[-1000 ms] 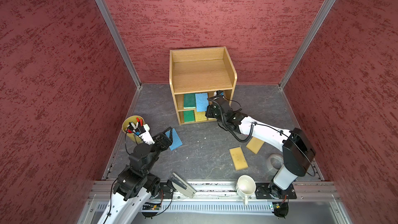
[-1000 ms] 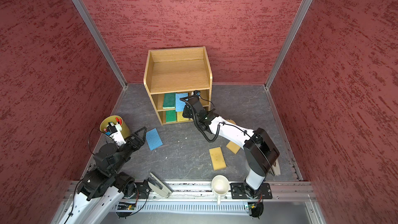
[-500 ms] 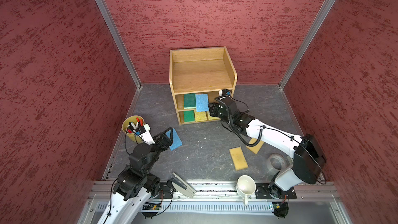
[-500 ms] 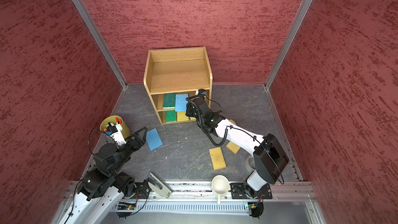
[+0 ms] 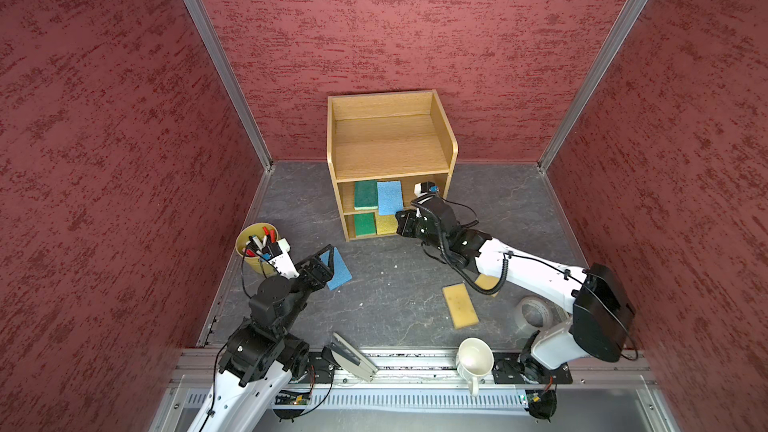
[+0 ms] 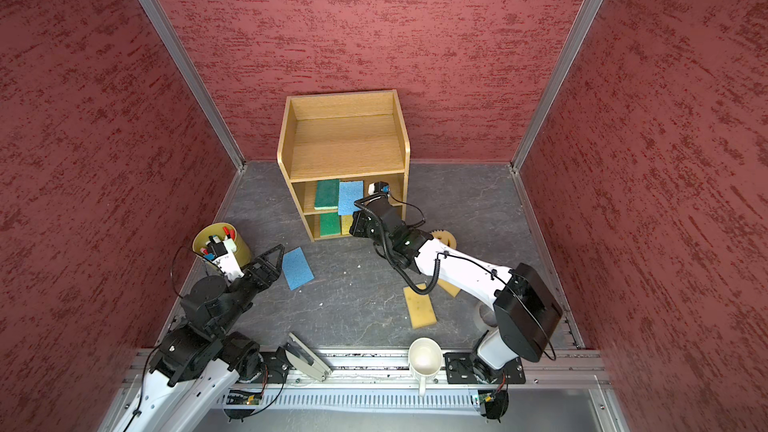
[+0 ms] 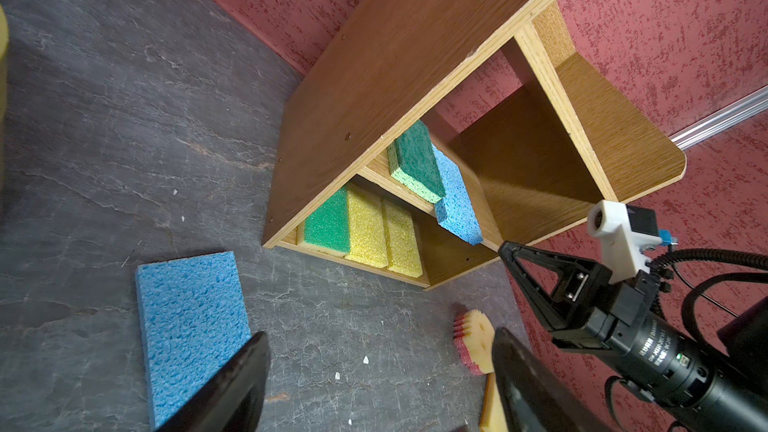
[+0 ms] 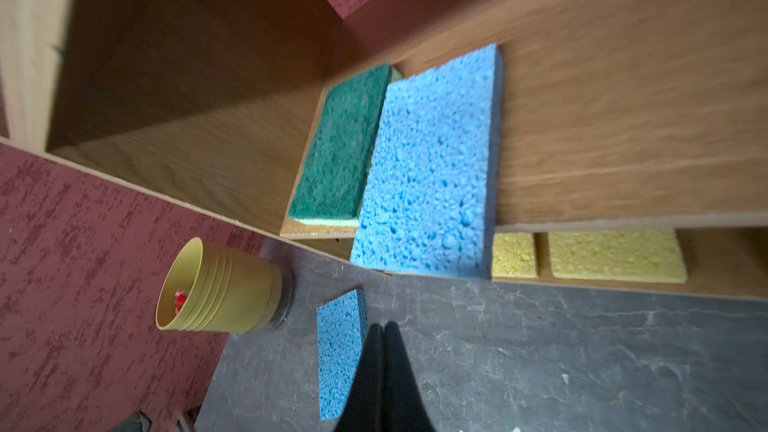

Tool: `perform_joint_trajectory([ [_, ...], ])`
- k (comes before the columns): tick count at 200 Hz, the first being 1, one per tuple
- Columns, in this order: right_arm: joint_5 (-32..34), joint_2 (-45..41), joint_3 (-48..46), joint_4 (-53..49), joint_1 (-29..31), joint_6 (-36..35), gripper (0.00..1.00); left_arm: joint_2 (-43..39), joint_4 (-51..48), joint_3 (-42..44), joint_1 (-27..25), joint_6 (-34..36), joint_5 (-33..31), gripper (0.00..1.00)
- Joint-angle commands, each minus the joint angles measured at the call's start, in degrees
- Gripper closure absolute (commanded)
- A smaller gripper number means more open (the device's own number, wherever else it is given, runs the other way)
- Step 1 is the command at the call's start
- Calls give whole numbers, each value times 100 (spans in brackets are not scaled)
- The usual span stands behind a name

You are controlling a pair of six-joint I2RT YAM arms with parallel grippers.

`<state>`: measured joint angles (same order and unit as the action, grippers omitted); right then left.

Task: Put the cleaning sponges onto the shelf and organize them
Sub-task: 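Lower the blue sponge upright beside the green pad on the upper shelf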

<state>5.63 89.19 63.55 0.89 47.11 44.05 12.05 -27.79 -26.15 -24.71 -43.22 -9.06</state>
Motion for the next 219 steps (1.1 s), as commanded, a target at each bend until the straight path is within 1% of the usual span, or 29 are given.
perform_joint_trajectory([
  [1,-126,150,-81,308,-10,166,100,-3,51,-45,39,10,-8,17],
  [51,58,395,135,409,-25,26,100,-101,-43,-40,41,19,-8,16],
  [95,70,652,311,449,-80,-11,100,-217,-141,-39,45,24,-54,16],
  [219,-12,883,386,867,-318,-11,99,-177,-105,-4,45,-4,-70,16],
])
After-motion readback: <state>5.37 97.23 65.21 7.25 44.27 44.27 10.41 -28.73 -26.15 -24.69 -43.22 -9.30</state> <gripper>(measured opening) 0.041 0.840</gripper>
